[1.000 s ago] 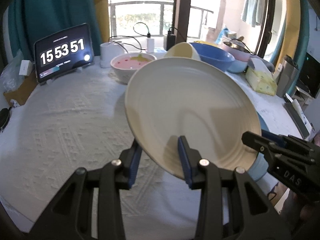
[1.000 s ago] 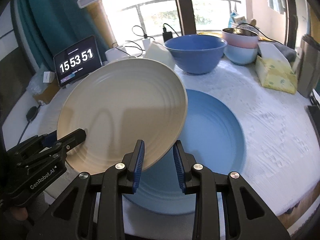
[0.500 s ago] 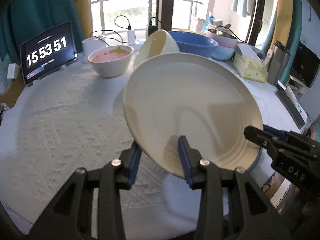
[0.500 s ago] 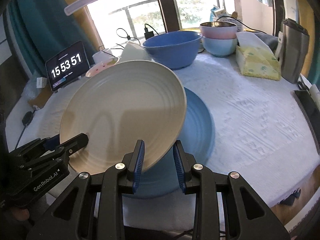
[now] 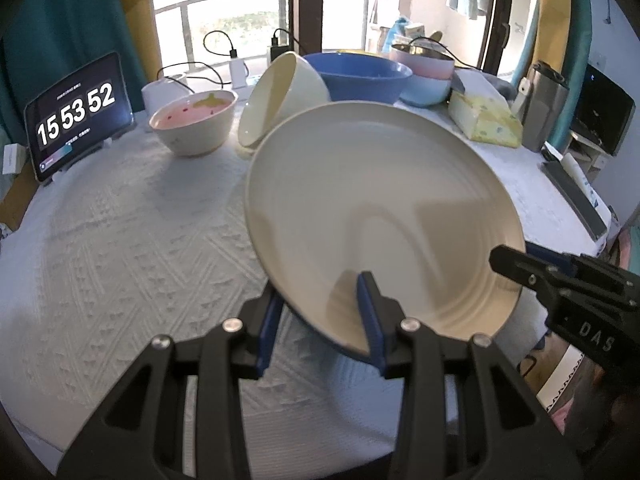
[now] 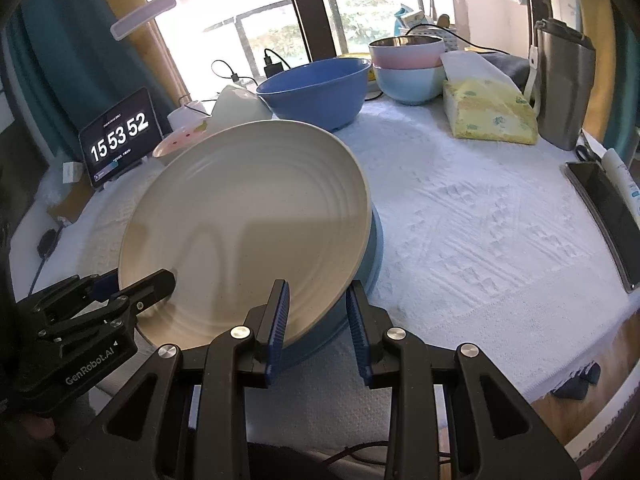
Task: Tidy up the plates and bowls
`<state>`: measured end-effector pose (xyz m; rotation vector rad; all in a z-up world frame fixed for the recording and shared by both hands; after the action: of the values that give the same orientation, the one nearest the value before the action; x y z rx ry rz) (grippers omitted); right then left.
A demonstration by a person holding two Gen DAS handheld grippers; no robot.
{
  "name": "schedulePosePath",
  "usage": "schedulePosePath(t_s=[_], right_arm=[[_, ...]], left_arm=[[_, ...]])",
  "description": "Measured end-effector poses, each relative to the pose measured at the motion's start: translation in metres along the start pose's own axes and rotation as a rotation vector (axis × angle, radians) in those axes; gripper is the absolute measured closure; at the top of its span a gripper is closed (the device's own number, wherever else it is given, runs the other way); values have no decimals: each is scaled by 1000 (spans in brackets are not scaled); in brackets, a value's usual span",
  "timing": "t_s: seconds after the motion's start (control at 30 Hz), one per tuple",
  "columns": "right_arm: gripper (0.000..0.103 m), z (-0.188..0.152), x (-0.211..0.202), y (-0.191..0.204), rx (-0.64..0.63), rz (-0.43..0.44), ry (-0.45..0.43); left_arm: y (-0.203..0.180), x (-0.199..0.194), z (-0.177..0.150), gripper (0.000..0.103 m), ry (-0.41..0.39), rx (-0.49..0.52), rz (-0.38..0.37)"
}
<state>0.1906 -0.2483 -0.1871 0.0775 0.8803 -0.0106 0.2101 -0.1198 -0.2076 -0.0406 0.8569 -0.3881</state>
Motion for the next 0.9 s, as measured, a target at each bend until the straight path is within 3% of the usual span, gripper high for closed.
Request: schedulePosePath(t_s=[0.4,0.9], right_arm=[[71,1,-2,-9,8,-21,-17],[71,10,2,-19,29,-38,-19]], left_arm=[[3,8,-8,56,45,0,-3],[42,-13,18,55,-53,-75,59]])
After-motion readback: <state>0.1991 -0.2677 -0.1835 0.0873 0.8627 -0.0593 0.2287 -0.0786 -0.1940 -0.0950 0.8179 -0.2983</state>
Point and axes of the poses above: each gripper's, at about its wrist camera, not at the fingertips, and x roughly the way its jaws point, y to its left, z to its top, the point moved 10 cm from there along x, roughly the way its jaws point, and after that the axes turned 12 degrees about -z, right-handed, at the moved point
